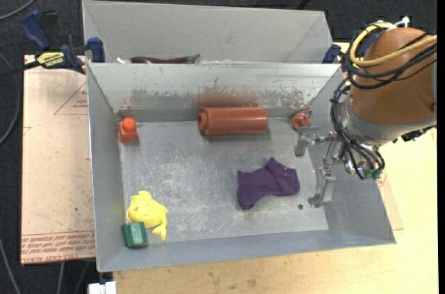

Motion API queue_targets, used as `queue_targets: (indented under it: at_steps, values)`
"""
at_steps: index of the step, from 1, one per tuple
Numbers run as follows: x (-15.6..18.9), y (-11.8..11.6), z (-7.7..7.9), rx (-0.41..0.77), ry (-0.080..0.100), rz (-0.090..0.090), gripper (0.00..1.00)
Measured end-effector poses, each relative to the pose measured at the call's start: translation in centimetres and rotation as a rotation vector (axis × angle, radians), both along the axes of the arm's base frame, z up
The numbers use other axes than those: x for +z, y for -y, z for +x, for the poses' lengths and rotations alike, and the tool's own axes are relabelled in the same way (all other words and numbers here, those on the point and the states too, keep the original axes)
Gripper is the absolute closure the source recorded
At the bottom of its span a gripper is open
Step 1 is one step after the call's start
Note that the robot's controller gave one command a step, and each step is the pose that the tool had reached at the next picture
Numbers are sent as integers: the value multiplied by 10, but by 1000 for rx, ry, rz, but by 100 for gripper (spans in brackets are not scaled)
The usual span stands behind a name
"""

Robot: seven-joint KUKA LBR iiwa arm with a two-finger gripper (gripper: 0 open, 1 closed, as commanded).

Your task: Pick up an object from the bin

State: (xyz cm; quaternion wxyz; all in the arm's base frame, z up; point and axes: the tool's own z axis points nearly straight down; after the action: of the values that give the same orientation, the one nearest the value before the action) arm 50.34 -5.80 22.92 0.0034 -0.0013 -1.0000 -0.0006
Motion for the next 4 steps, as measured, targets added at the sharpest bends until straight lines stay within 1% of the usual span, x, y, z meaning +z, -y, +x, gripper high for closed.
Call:
queue_targets:
  at_steps: [1, 2, 3, 4]
  values:
    - [4, 0, 1, 2, 8, -1, 0]
    - [-26, -14, 6, 48, 15, -2, 0]
    - [-152, -55, 65, 456, 10, 2, 100]
    - [-152, -55, 65, 456, 10, 2, 100]
